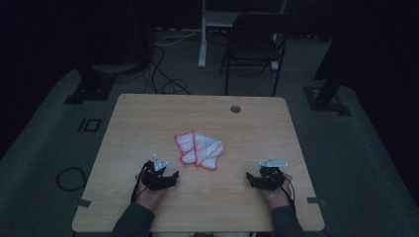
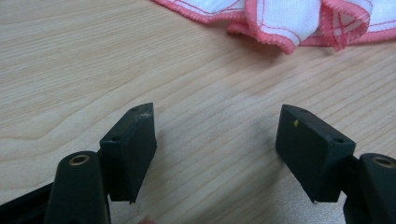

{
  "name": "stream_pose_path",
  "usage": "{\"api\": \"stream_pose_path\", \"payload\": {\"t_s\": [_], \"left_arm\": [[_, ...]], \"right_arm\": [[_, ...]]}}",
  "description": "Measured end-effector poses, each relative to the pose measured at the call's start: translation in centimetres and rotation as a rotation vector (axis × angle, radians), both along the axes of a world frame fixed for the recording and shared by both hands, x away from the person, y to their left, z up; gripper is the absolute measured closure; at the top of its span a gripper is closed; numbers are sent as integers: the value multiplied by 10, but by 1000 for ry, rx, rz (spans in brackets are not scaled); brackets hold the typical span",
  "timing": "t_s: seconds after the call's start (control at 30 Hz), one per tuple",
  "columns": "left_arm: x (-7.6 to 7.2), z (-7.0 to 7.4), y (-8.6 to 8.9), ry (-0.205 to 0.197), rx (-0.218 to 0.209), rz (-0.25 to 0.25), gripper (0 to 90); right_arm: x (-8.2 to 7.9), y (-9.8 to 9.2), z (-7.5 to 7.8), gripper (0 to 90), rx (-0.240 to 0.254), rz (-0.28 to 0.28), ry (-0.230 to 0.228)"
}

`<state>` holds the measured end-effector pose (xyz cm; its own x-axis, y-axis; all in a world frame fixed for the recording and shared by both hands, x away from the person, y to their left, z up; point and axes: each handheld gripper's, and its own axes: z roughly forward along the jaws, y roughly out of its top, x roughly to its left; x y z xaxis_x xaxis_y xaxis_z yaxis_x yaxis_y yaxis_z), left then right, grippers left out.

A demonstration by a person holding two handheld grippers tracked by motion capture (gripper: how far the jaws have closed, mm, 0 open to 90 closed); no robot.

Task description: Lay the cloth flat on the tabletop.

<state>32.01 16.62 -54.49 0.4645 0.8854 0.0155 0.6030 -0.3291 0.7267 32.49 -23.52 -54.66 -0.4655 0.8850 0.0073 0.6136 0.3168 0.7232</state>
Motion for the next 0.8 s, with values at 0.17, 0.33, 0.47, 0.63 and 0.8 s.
{"api": "stream_pose_path", "payload": {"t_s": [0.17,0.33,0.47,0.63,0.8], "left_arm": [[0,0,0,0,0,0,294],[0,0,0,0,0,0,295],[0,0,0,0,0,2,296],[-1,0,-1,-4,-3,-2,323],[-1,0,1,-4,-5,-17,335]], "right_arm": [[-1,1,1,327,3,2,2],[-6,11,5,383,-11,30,-21],[-10,20,10,428,-18,54,-39],[-12,28,11,450,-13,73,-44],[-15,34,14,494,-1,86,-61]]}}
